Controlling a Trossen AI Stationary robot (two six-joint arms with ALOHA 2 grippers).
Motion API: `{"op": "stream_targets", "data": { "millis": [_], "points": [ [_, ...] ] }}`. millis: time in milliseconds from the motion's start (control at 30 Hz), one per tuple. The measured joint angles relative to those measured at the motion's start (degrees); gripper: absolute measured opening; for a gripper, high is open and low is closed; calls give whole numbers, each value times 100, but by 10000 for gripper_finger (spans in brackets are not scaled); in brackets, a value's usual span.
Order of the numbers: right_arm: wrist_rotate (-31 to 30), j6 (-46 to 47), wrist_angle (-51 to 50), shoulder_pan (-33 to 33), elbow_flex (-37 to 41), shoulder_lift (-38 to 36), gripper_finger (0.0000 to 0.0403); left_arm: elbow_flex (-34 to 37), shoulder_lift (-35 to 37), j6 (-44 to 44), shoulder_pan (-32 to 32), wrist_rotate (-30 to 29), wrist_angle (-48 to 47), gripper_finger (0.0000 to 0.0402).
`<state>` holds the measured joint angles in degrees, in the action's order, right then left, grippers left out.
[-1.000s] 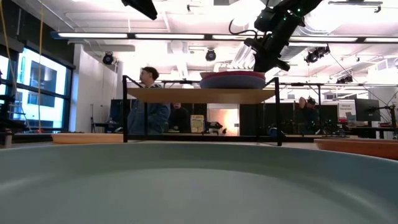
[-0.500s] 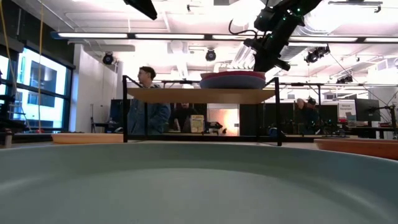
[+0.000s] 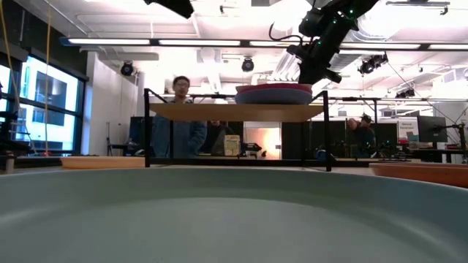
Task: Place and stack plates onto a shelf
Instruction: Stack the top white plate on top of the pink plate on the shelf
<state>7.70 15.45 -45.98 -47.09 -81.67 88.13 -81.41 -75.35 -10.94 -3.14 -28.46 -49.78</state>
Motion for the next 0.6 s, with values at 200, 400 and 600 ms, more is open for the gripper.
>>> {"op": "stream_targets", "data": {
  "millis": [200, 400, 600],
  "points": [
    [187, 51, -48, 0, 0, -1, 1, 0, 0, -88, 11, -10, 452, 104],
    [221, 102, -52, 0, 0, -1, 6, 0, 0, -90, 9, -3, 504, 104],
    [198, 121, -46, 0, 0, -1, 62, 0, 0, -92, 9, -3, 507, 104]
  ]
}}
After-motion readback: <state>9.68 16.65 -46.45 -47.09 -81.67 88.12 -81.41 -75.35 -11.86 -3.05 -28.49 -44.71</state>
